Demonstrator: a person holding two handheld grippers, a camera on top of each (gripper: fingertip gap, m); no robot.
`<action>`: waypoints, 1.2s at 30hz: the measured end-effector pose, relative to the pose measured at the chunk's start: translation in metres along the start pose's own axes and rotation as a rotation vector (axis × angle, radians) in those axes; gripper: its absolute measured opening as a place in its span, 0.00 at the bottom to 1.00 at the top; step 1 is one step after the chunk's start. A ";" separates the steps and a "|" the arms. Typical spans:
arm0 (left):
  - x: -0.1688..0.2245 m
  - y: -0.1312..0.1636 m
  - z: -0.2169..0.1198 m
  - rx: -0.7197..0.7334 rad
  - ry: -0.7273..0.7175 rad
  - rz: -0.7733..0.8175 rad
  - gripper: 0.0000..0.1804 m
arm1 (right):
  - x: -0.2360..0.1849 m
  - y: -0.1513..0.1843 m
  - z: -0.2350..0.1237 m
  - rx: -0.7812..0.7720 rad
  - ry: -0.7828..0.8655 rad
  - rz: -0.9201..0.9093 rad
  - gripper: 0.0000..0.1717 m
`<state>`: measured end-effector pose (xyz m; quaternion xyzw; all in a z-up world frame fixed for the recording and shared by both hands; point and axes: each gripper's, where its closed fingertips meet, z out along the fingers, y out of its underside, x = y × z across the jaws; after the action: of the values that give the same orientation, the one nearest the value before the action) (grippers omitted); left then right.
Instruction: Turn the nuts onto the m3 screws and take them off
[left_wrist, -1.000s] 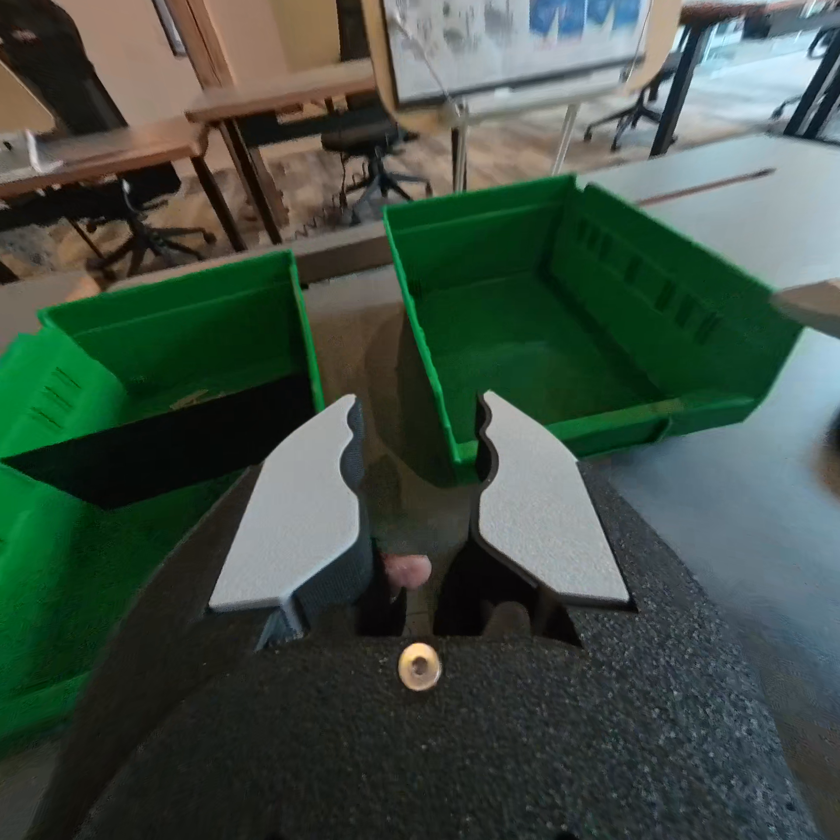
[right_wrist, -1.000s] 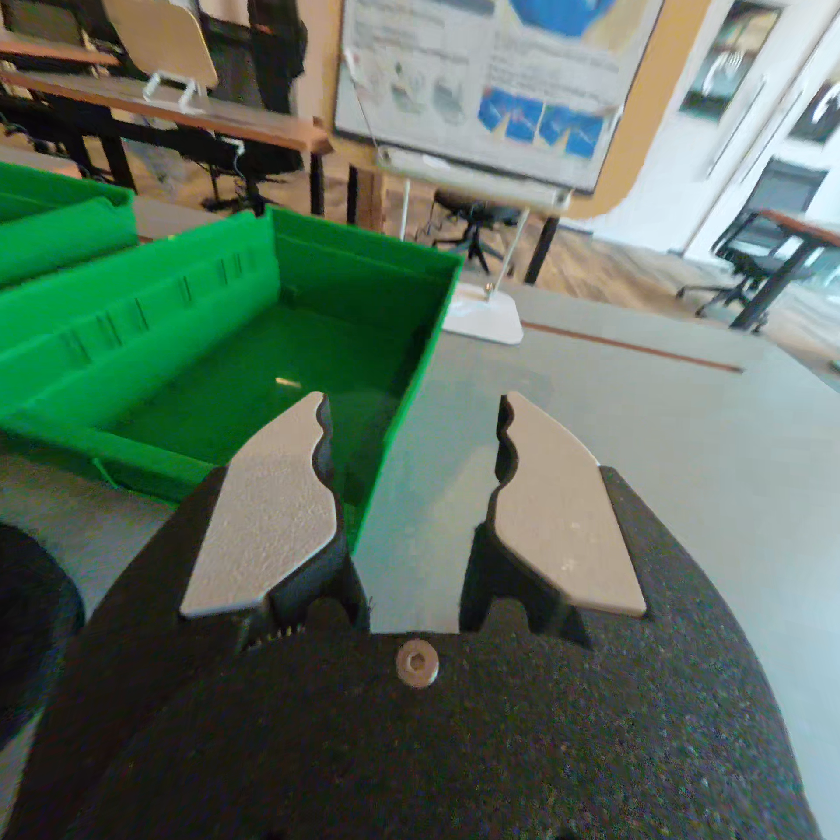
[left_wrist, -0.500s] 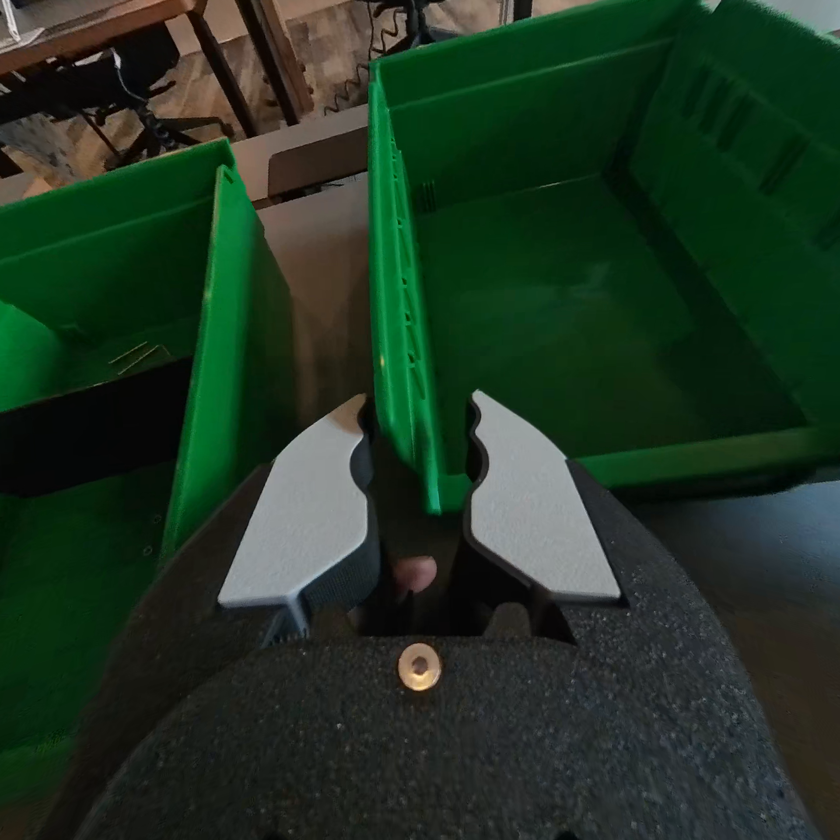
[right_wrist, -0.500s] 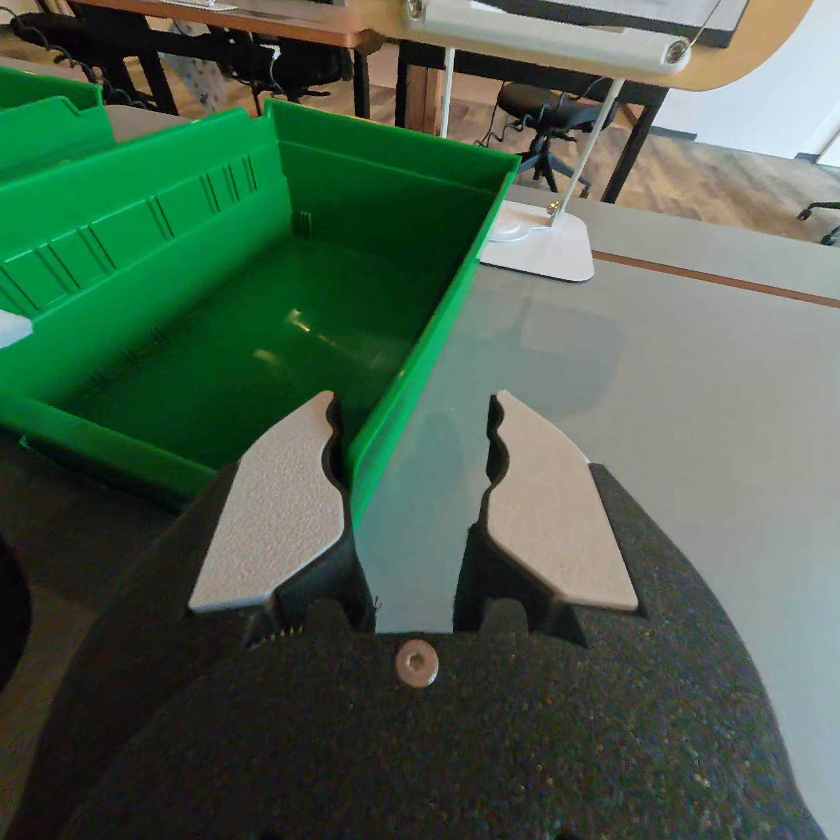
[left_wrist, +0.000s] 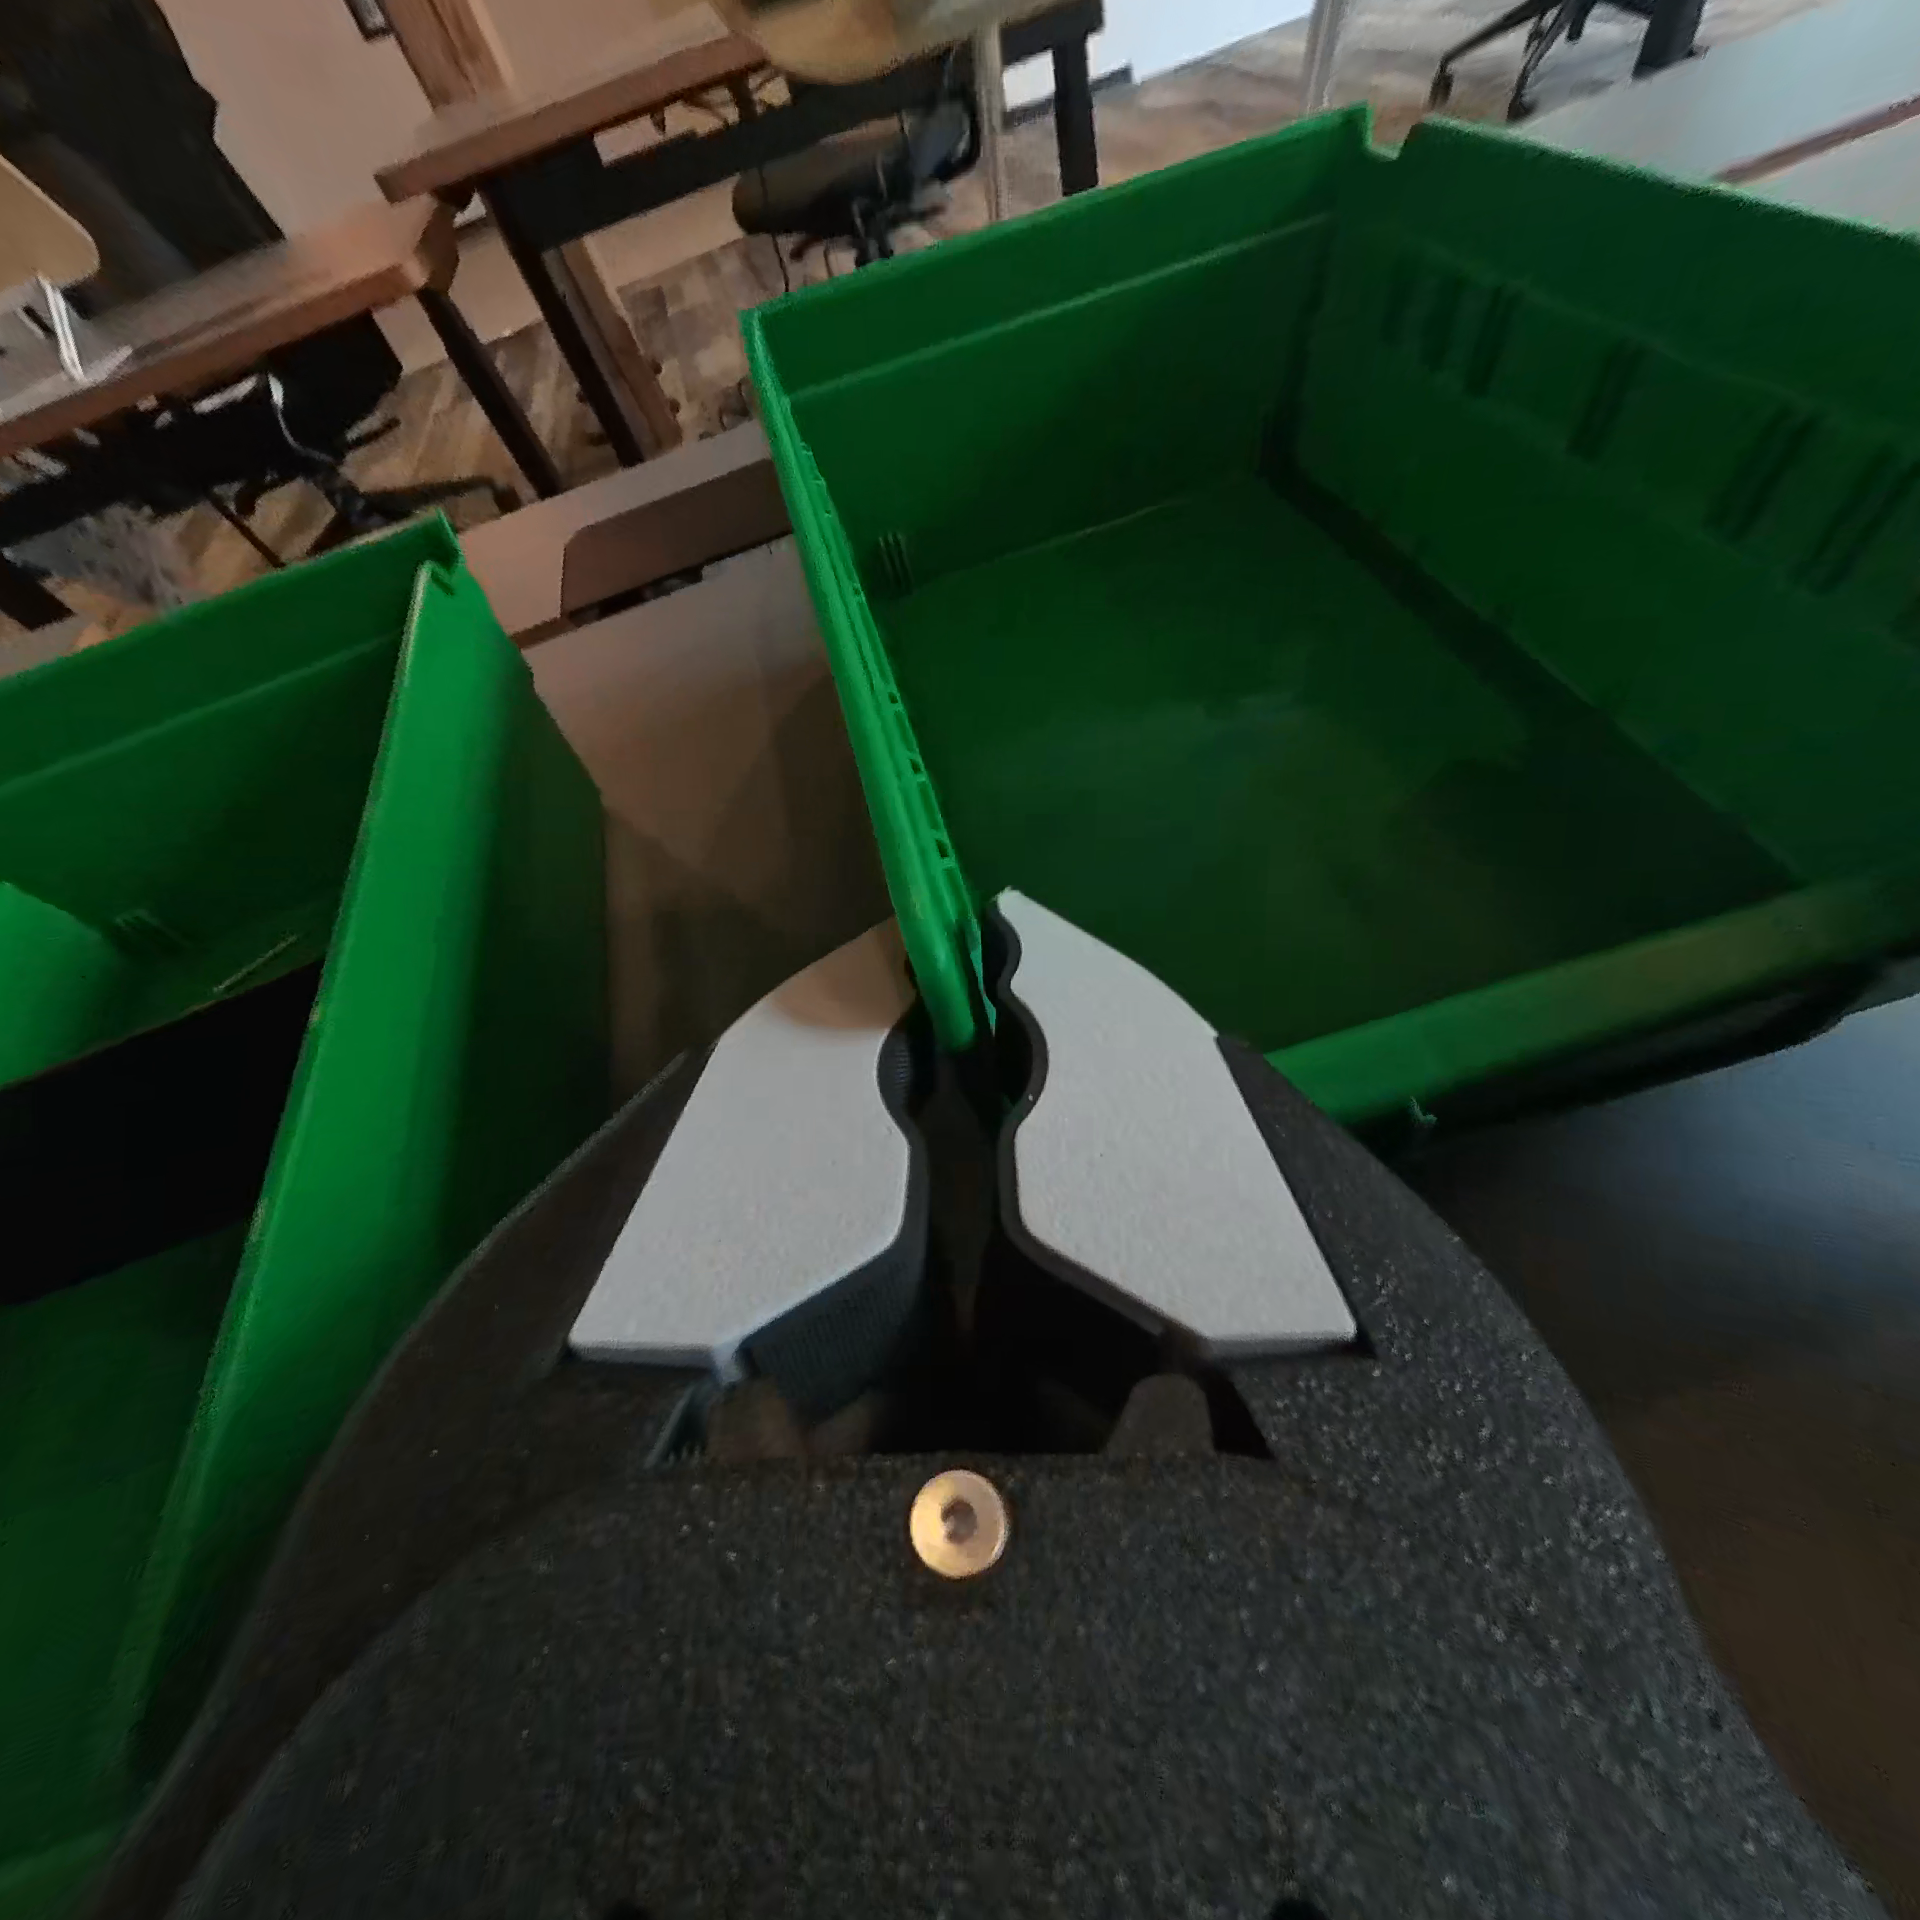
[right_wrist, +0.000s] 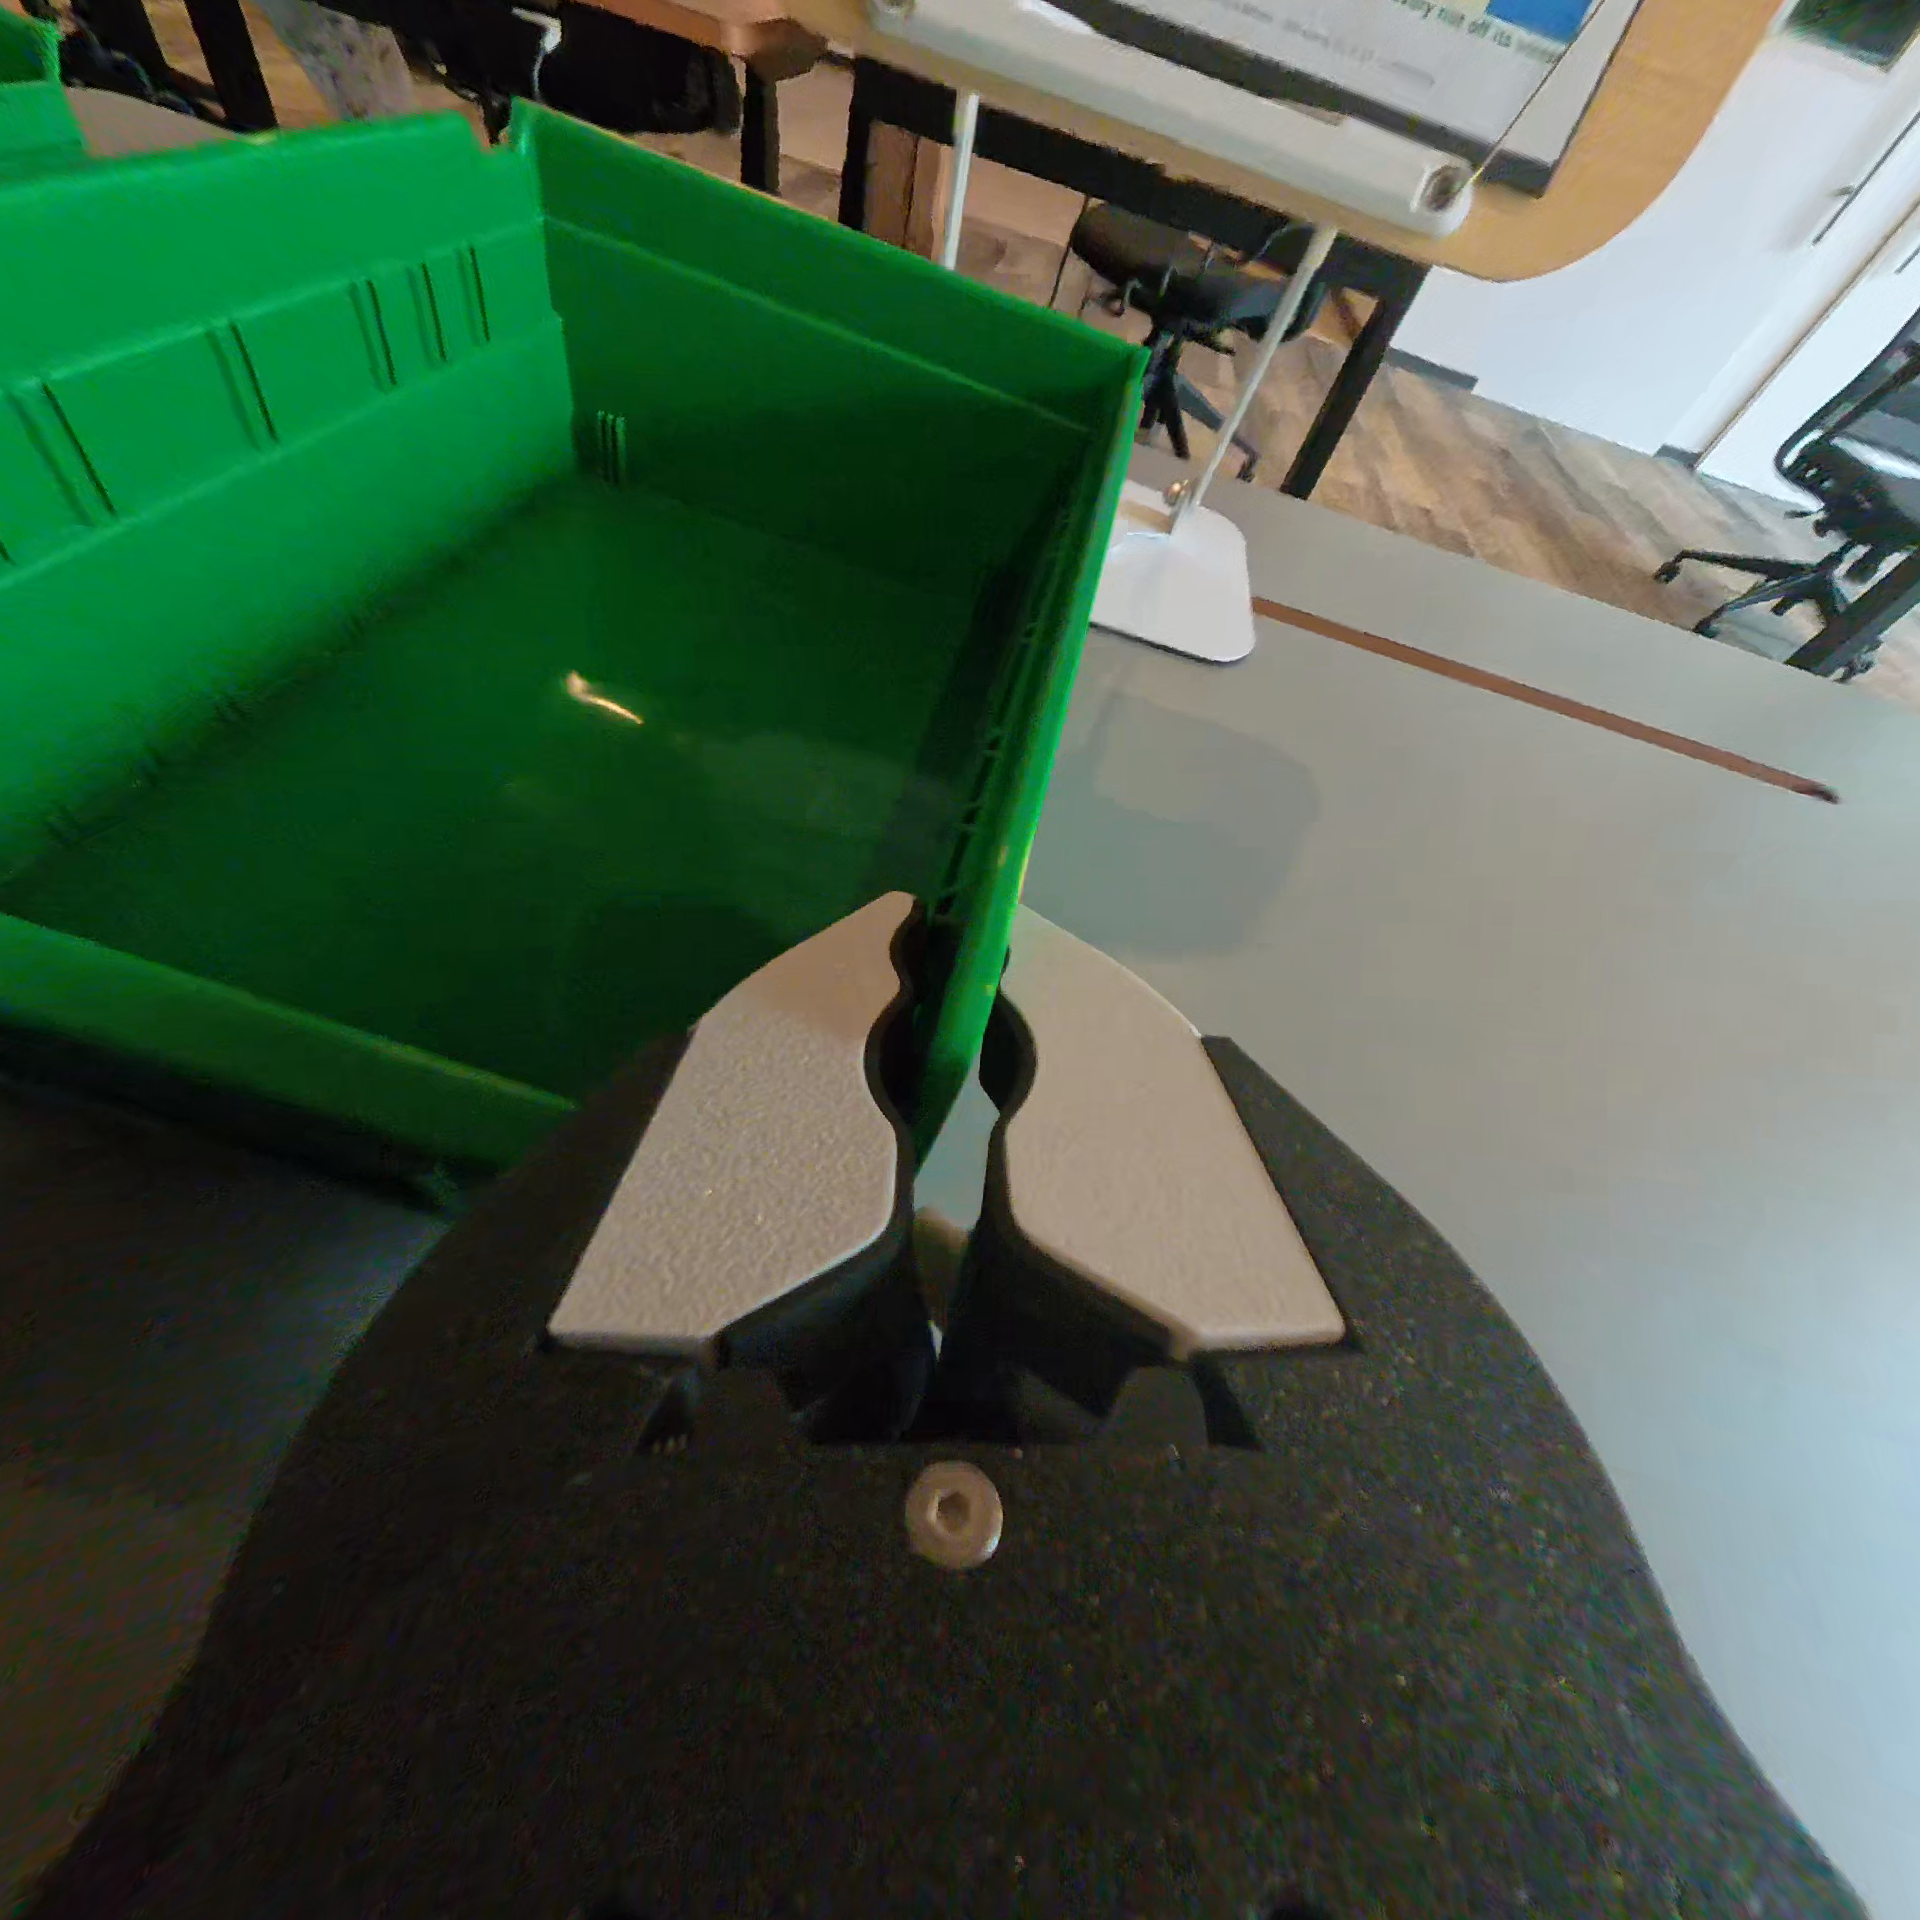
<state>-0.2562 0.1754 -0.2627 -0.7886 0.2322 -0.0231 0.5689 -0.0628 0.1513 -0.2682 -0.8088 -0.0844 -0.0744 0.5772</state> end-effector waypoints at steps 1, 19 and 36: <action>0.003 -0.006 -0.003 0.020 0.001 -0.002 0.03 | 0.005 -0.003 -0.004 0.015 0.015 -0.017 0.04; 0.170 -0.081 -0.008 0.062 0.031 0.118 0.04 | 0.173 0.026 -0.066 0.013 0.018 -0.107 0.04; 0.304 -0.101 0.035 0.064 0.132 0.312 0.08 | 0.302 0.082 -0.064 -0.003 0.047 -0.122 0.04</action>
<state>0.0600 0.1120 -0.2523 -0.7214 0.3877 0.0064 0.5737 0.2486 0.0796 -0.2575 -0.8012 -0.1196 -0.1286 0.5721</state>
